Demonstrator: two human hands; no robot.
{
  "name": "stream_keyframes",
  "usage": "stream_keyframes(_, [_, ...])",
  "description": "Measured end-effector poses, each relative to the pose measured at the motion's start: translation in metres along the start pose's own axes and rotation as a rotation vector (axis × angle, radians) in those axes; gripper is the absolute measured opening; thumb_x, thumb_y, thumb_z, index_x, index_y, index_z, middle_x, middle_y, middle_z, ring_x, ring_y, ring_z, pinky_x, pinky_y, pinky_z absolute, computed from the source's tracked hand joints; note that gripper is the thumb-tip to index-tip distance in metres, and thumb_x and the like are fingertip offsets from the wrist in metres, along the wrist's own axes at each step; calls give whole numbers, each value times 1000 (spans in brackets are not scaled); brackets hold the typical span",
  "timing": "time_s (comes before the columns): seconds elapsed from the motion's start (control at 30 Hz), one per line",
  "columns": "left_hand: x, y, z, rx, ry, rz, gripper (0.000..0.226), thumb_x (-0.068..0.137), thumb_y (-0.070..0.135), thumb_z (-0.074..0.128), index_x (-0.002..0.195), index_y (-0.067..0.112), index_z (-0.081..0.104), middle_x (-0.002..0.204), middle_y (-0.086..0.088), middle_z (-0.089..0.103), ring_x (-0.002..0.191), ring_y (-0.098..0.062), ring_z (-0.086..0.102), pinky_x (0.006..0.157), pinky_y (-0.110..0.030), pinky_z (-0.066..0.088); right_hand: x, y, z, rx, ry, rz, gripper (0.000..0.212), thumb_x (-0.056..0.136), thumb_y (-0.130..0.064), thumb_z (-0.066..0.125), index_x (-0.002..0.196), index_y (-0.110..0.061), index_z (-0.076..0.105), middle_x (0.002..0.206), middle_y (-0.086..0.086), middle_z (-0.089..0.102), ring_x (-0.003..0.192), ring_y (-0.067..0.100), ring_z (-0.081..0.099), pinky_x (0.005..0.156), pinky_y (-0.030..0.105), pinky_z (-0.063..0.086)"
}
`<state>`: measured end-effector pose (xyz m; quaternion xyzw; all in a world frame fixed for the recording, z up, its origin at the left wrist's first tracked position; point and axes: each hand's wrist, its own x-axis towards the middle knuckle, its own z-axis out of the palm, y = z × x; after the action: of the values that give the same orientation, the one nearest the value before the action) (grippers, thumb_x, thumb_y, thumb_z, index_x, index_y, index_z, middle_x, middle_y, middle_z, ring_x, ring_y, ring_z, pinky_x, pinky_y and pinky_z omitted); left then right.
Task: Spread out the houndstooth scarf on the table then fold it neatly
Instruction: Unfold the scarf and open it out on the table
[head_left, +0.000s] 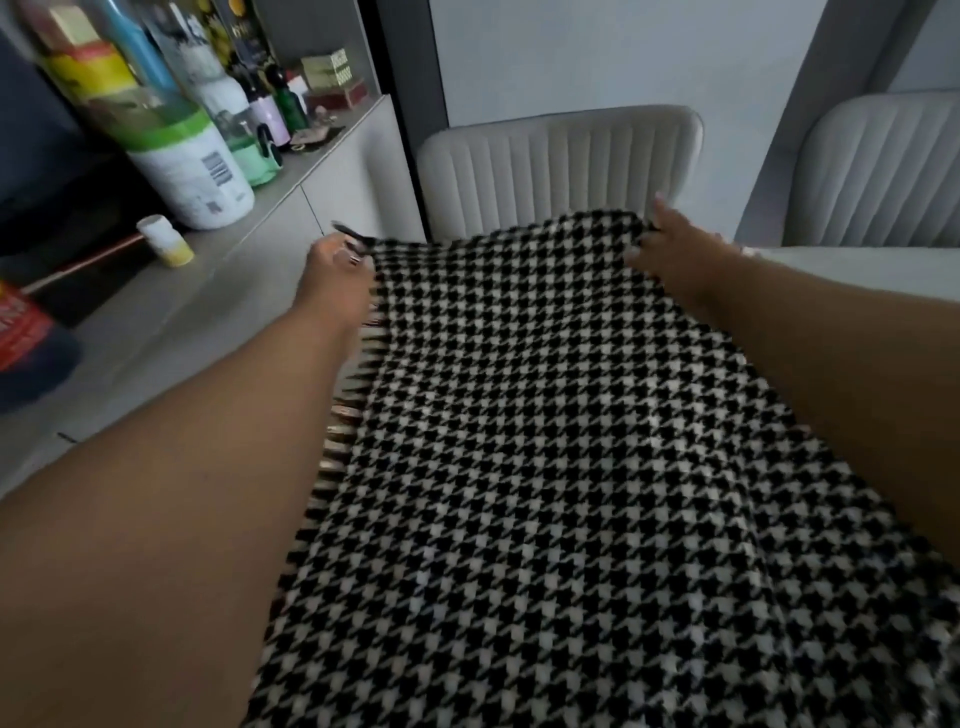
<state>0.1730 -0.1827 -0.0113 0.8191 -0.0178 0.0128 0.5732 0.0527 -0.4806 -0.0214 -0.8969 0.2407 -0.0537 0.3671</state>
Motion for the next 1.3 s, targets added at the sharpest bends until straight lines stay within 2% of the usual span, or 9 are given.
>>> stream_keyframes(0.1, [-41, -15, 7, 149, -218, 51, 57, 100, 15, 46, 151, 19, 20, 151, -1, 35, 125, -16, 44, 95, -23, 37, -27, 16, 24, 121, -128, -46, 72, 96, -19, 53, 152, -26, 10, 153, 8, 32, 130, 30, 44, 96, 40, 45])
stream_keyframes(0.17, [-73, -36, 8, 360, -253, 78, 57, 100, 28, 45, 151, 21, 20, 156, -3, 29, 137, -23, 36, 107, -35, 31, -64, 20, 45, 129, -104, -49, 65, 96, -25, 54, 150, -30, 18, 150, 1, 38, 115, 24, 56, 75, 27, 49])
stream_keyframes(0.23, [-110, -61, 13, 562, -287, 173, 57, 99, 37, 45, 149, 19, 25, 154, -7, 31, 137, -26, 36, 112, -40, 32, -99, 23, 58, -46, -54, -25, 61, 95, -34, 52, 149, -29, 22, 149, 0, 40, 111, 21, 57, 81, 31, 51])
stream_keyframes(0.33, [-159, -103, 23, 890, -515, 281, 69, 96, 57, 31, 153, 22, 10, 161, -7, 9, 148, -25, 7, 121, -45, 9, -156, 31, 90, -376, -77, 47, 72, 94, -55, 38, 151, -23, 10, 157, 3, 21, 143, 23, 20, 117, 46, 20])
stream_keyframes(0.47, [-175, -134, 15, 1224, -548, 251, 86, 83, 76, 0, 151, 26, -16, 159, -1, -20, 145, -20, -23, 118, -47, -14, -188, 45, 132, -594, -272, -3, 85, 87, -73, 15, 151, -24, -9, 159, 1, -14, 145, 22, -20, 116, 50, -12])
stream_keyframes(0.7, [-166, -145, -20, 1247, -418, 147, 91, 79, 77, -4, 152, 24, -13, 161, -2, -15, 147, -23, -17, 118, -48, -10, -167, 15, 161, -625, -397, -96, 90, 83, -78, 11, 150, -23, -13, 157, -2, -23, 142, 21, -28, 114, 52, -16])
stream_keyframes(0.97, [-143, -142, -58, 1098, -314, -51, 70, 94, 63, 23, 153, 27, 12, 162, -4, 6, 147, -27, 3, 120, -45, 9, -184, 8, 124, -731, -171, 33, 84, 88, -71, 8, 142, -13, 34, 147, 7, 34, 137, 25, 27, 111, 44, 20])
stream_keyframes(1.1, [-143, -127, -53, 1142, -188, 166, 60, 98, 54, 23, 152, 29, 15, 162, -7, 6, 148, -27, 1, 121, -43, 2, -193, 9, 109, -719, -75, 84, 83, 87, -71, 12, 141, -11, 33, 141, 11, 39, 133, 28, 33, 109, 42, 26])
stream_keyframes(1.3, [-196, -134, -14, 1142, -511, 346, 82, 78, 72, -13, 150, 33, -13, 160, 2, -18, 146, -16, -20, 118, -43, -15, -243, 7, 132, -591, 51, -241, 76, 88, -68, 21, 142, -15, 34, 141, 10, 43, 132, 27, 39, 106, 41, 35])
